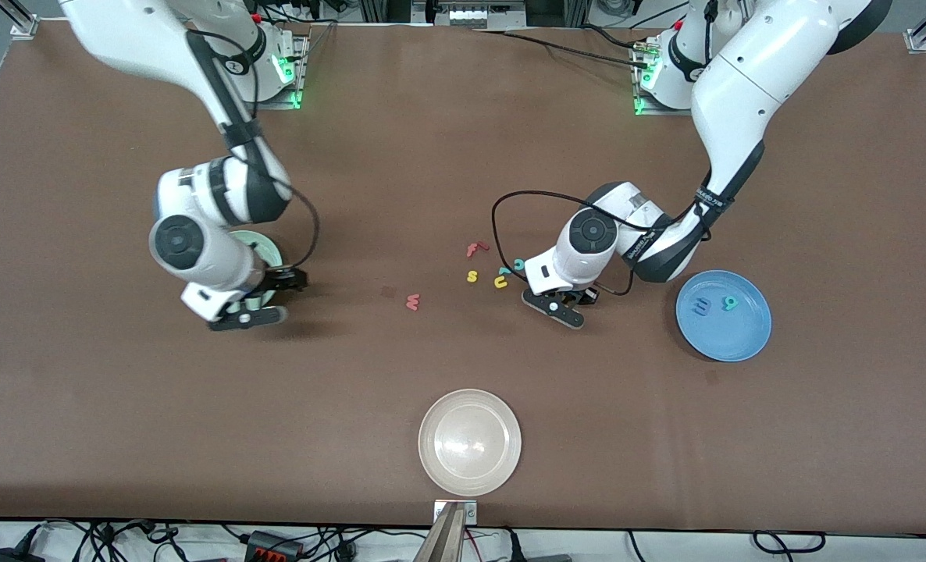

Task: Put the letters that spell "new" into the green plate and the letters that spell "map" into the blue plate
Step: 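Grasp the yellow d with the left gripper while the right gripper reaches the pink w, then drop the yellow d on the blue plate while the right gripper grasps the pink w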

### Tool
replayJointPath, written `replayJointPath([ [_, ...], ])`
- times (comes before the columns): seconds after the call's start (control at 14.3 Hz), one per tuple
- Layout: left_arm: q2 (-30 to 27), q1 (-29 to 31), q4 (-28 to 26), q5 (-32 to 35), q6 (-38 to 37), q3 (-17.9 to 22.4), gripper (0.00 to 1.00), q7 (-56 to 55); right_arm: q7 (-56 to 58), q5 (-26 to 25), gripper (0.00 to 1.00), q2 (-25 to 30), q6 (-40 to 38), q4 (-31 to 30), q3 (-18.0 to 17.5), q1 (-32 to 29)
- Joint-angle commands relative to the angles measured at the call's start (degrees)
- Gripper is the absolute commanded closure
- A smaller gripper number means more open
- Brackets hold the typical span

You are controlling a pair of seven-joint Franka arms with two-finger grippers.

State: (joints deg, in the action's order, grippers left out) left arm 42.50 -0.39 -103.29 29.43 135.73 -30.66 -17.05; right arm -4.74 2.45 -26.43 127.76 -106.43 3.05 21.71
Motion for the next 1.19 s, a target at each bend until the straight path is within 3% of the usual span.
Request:
replayJointPath([
  [0.0, -2.0, 5.7, -0.3, 1.6, -1.1, -1.2, 0.99, 8.8, -4.5, 2.6, 0.0, -1.8, -0.3, 3.8, 0.5, 6.3],
  [0.21, -5.1, 10.0, 1.2, 1.4, -10.6, -4.1, 0.99, 16.7, -11.0, 3.1, 0.0, -7.1, 0.1, 8.9, 0.5, 10.6],
  [0.42, -7.4, 14.5, 2.5, 1.4, -17.2, -4.1, 0.99, 26.6, -25.8, 2.9, 0.0, -13.9, 0.0, 16.6, 0.6, 14.2],
  [0.56, -7.8, 18.6, 2.5, 1.5, -18.2, -4.1, 0.99, 33.1, -32.7, 2.8, 0.0, -17.1, 0.2, 19.6, 0.6, 15.0],
  [0.63, -7.6, 21.0, 2.5, 1.5, -17.9, -3.9, 0.99, 36.6, -35.0, 2.8, 0.11, -18.5, 0.4, 21.3, 0.6, 15.5],
  [0.98, -5.2, 27.1, 2.4, 1.8, -14.3, -3.1, 0.93, 45.6, -40.5, 2.8, 0.25, -20.7, 0.5, 23.5, 0.6, 16.9],
  [1.05, -4.6, 27.5, 2.4, 3.8, -13.1, -2.5, 0.77, 46.0, -40.6, 2.8, 0.29, -21.1, 0.6, 23.5, 0.6, 17.0],
  [1.12, -4.4, 27.5, 2.4, 7.2, -11.9, -2.0, 0.44, 46.0, -40.7, 2.8, 0.32, -21.4, 0.7, 23.5, 0.6, 17.0],
])
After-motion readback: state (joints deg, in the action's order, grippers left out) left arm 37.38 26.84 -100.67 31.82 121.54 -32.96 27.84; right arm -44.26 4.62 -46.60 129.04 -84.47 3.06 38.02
